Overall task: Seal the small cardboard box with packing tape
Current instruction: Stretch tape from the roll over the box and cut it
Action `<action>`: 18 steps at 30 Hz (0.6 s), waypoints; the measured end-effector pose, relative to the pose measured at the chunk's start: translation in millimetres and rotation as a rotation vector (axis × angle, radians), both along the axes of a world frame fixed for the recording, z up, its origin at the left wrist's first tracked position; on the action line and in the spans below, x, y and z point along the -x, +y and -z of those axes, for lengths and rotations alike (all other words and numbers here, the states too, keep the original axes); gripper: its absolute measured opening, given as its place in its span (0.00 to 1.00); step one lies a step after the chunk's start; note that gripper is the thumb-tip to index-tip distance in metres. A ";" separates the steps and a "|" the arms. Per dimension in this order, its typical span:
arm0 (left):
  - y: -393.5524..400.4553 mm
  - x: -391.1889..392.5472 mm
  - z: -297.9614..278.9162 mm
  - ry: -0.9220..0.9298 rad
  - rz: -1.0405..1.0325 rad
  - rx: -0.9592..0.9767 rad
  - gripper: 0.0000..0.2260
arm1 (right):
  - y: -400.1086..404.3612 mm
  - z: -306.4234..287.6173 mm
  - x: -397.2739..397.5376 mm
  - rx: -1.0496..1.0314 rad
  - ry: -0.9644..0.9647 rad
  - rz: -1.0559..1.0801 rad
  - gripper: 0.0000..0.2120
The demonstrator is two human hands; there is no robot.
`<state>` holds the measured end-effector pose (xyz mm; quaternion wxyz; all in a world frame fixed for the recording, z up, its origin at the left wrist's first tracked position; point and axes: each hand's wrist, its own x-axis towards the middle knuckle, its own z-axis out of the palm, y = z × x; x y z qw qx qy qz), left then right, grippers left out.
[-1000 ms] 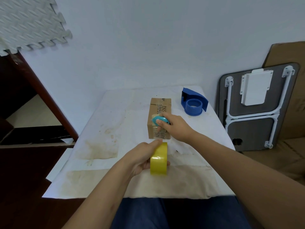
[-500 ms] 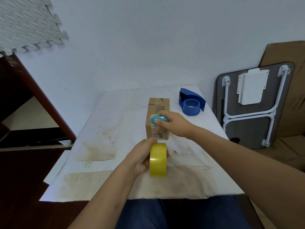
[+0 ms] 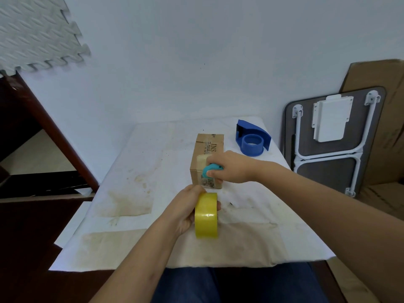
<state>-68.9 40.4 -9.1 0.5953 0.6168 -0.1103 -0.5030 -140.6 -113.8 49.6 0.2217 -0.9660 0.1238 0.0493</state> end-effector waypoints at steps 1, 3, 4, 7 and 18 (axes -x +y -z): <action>0.2 -0.1 -0.4 0.002 -0.002 -0.002 0.17 | 1.0 -0.4 -2.1 0.027 0.023 -0.016 0.13; 0.8 -0.5 -1.3 0.008 -0.002 -0.006 0.17 | 2.3 -1.5 -5.9 0.081 0.073 -0.047 0.13; 1.3 -0.6 -1.8 0.009 0.000 -0.008 0.17 | 2.9 -2.5 -7.5 0.102 0.094 -0.059 0.13; 1.8 -0.7 -2.3 0.017 0.001 0.001 0.17 | 5.4 -7.1 -10.8 0.149 0.154 -0.084 0.12; -1.4 0.6 -0.1 0.048 -0.013 0.017 0.16 | 13.2 -11.5 -13.1 0.332 0.244 -0.124 0.15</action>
